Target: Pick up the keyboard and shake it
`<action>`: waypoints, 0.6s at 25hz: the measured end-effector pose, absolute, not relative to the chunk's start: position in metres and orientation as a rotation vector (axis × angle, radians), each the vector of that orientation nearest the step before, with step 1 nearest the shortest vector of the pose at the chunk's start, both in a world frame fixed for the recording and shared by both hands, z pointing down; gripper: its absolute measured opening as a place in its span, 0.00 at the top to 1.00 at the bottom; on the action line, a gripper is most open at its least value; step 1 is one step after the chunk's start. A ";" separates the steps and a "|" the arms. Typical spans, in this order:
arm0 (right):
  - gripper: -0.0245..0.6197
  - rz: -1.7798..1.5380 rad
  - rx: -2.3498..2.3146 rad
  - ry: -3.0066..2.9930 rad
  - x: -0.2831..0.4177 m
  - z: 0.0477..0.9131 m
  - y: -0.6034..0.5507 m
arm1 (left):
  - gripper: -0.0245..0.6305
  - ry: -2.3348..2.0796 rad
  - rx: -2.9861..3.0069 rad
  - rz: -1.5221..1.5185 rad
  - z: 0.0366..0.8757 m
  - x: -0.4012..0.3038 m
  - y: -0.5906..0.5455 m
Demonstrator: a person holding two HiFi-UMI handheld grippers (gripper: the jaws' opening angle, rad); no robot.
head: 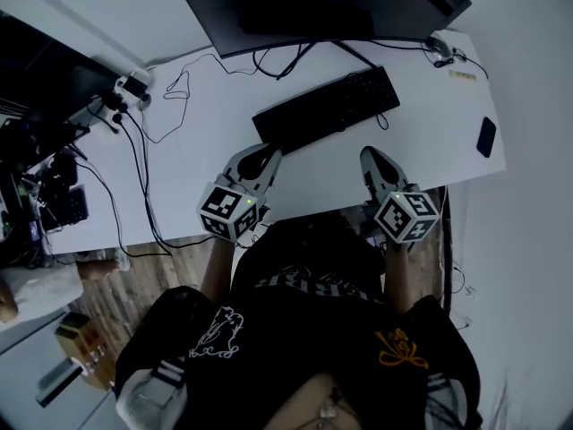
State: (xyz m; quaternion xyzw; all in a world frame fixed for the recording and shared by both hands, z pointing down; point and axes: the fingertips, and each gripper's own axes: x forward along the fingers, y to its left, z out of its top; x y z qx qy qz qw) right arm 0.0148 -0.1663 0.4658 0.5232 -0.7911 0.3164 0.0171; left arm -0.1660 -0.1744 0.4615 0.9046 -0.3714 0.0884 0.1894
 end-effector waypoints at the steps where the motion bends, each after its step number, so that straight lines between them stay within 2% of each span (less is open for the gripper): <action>1: 0.94 0.977 1.639 -2.443 0.026 0.470 -0.173 | 0.93 -1.051 2.539 0.252 0.464 -0.163 -0.180; 7: 0.90 0.974 1.665 -2.343 0.092 0.509 -0.226 | 0.93 -1.106 2.496 0.276 0.482 -0.151 -0.215; 15: 0.71 1.123 1.694 -2.199 0.159 0.590 -0.303 | 0.91 -1.136 2.382 0.372 0.528 -0.150 -0.259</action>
